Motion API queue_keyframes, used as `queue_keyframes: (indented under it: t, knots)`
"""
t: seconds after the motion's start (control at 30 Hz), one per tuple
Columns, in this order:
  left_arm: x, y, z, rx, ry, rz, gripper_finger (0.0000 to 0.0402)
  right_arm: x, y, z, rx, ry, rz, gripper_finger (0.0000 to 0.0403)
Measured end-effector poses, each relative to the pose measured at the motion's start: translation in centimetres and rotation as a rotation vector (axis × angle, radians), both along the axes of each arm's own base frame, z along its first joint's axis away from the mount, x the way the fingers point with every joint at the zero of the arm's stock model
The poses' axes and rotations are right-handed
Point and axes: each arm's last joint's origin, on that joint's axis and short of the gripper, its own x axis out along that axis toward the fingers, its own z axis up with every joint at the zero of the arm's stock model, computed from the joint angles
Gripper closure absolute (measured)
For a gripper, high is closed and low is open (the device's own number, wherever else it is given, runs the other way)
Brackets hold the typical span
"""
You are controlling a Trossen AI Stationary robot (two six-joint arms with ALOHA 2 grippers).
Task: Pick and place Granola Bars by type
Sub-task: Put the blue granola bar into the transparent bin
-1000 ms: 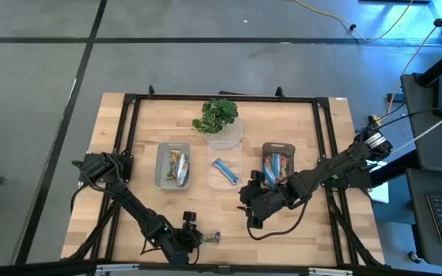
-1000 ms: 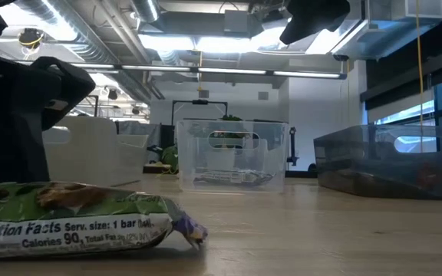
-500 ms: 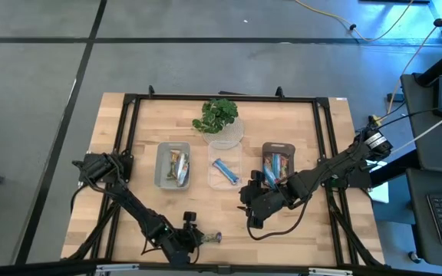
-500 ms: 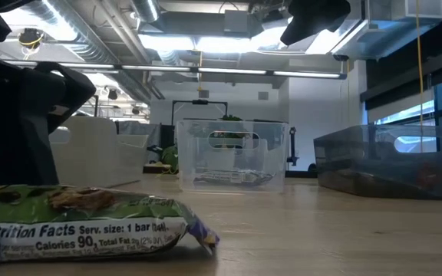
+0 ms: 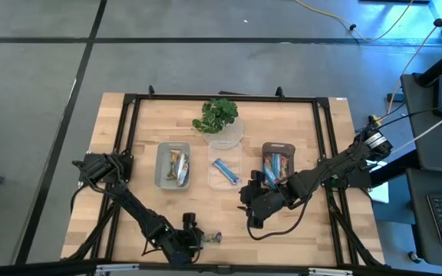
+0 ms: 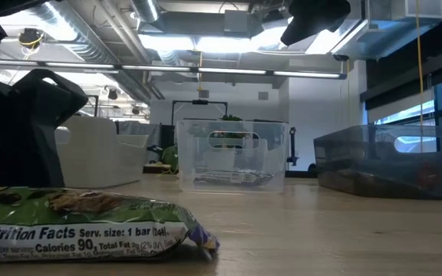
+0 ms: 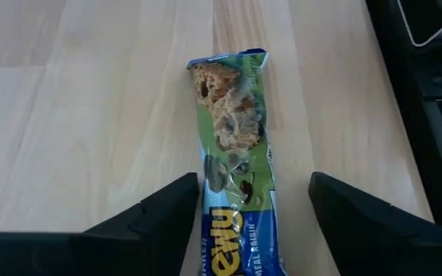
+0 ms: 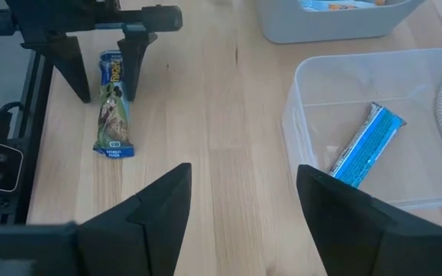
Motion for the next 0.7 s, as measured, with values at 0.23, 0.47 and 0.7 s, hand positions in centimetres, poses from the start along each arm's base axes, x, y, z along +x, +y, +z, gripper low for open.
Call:
queue_keyframes:
  t: [0.23,0.47,0.7]
  knots:
    - [0.1,-0.5,0.2,0.005,-0.057,-0.029,0.0154,-0.1,-0.1,-0.1,-0.008,0.015,0.000,0.0164]
    - [0.2,-0.2,0.1,0.005,-0.016,-0.046,0.0166,-0.1,-0.1,-0.1,-0.008,0.016,-0.001,0.0164]
    - [0.5,0.5,0.1,0.013,0.012,-0.027,0.0234,-0.1,-0.1,-0.1,-0.008,0.016,0.000,0.0164]
